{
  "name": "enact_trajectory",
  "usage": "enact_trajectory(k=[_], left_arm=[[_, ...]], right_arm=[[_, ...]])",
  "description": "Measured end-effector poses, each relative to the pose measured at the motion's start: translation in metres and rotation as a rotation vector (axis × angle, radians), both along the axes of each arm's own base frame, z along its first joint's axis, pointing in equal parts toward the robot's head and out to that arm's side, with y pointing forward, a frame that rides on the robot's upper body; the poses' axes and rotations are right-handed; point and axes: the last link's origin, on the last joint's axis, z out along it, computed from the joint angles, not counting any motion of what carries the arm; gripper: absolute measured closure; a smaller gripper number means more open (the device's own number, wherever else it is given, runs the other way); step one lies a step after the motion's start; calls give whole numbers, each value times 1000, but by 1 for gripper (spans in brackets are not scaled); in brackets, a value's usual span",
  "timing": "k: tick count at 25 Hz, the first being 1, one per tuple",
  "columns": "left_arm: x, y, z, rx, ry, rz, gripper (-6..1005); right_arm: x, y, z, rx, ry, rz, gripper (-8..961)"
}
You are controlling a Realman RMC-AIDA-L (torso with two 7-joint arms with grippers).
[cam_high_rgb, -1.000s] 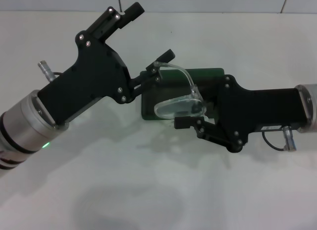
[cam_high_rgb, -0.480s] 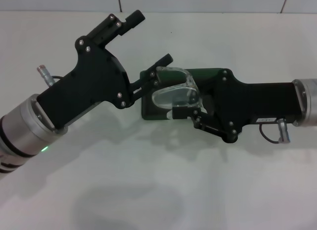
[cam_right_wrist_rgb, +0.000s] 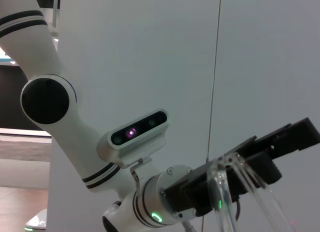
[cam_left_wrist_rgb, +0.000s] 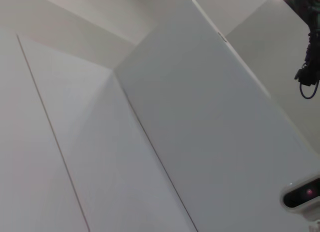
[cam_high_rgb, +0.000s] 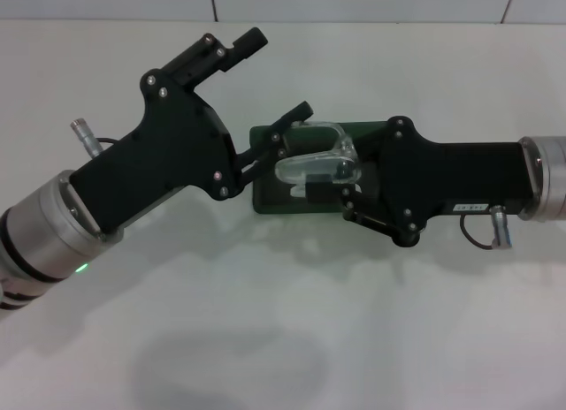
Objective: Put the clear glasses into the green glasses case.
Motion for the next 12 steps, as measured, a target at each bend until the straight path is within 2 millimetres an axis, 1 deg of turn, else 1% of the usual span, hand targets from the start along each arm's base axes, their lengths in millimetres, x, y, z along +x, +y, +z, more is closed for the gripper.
enact_trajectory(k=[3, 8, 12], left_arm=[[0, 1, 1, 4, 0, 4, 366], [-1, 3, 2, 15, -4, 21, 368], [0, 5, 1, 16, 2, 16, 368]], right_arm=[[0, -1, 2, 0, 8, 6, 829], [-1, -8, 6, -26, 31, 50, 829], [-2, -11, 5, -43, 25, 67, 829]])
